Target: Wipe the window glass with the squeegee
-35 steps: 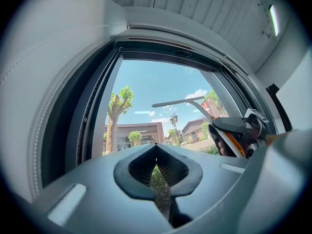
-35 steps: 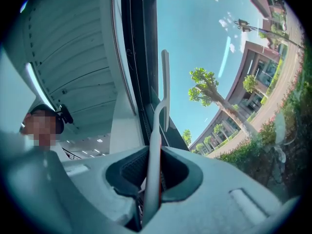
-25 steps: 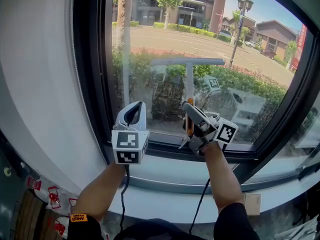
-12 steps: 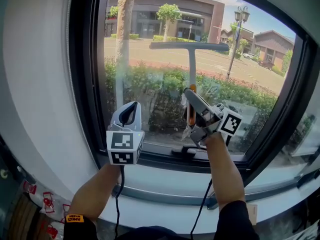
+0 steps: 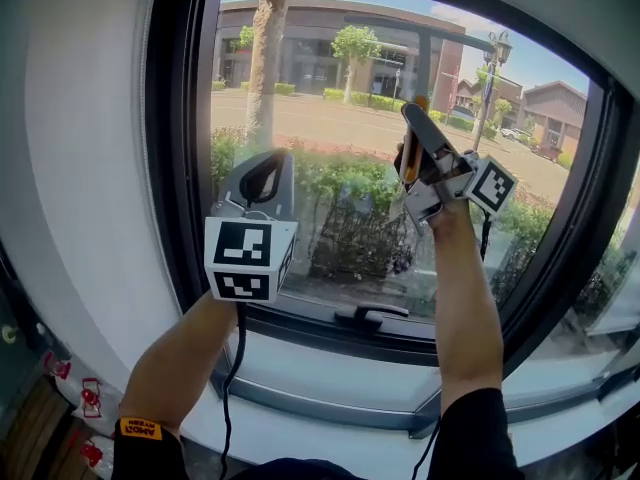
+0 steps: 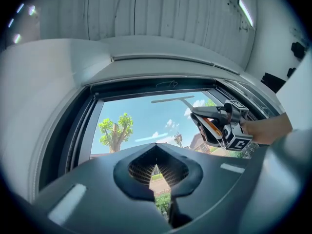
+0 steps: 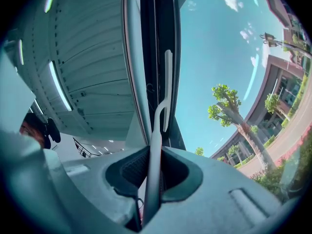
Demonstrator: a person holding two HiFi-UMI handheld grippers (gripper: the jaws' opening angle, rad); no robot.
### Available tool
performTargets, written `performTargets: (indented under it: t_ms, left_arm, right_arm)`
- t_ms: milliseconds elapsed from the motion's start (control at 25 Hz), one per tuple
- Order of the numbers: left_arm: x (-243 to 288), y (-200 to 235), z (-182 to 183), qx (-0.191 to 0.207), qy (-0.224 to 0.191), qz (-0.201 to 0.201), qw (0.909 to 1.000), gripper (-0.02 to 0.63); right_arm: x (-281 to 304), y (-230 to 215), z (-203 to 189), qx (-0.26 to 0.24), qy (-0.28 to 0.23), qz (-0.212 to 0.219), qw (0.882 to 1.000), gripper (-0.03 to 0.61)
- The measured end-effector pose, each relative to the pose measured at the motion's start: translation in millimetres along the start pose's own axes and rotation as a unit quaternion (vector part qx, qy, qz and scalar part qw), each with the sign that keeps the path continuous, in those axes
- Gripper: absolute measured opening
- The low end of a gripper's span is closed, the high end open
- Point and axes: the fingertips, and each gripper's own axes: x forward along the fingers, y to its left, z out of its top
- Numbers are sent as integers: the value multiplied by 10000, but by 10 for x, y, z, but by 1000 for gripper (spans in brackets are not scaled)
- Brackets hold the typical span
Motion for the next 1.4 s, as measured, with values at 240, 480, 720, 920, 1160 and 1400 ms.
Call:
performTargets:
  t_ms: [240, 480, 720, 920, 1160, 1400]
  left_arm:
    - [127, 33, 359, 33, -214, 116, 9997, 18]
    - [147, 57, 422, 39, -212, 173, 9996, 17]
    - [129, 62, 184, 1, -4, 171, 9999, 17]
    - [53, 50, -62, -1, 177, 137, 9998, 17]
    - [-86, 105, -456, -71, 454, 147, 9988, 18]
    - [-553, 13, -1144, -192, 907, 151, 9956, 17]
  right_arm:
    - [218, -9, 334, -9, -86, 174, 9998, 44]
    - [261, -198, 399, 141, -101, 71, 9998, 44]
    - [141, -226, 307, 174, -97, 43, 9998, 44]
    - [-90, -197, 36, 274, -25, -56, 9996, 44]
    - [-482, -174, -450, 529, 79, -270, 9982, 44]
    - [-1046, -143, -1180, 863, 320, -617, 9938, 44]
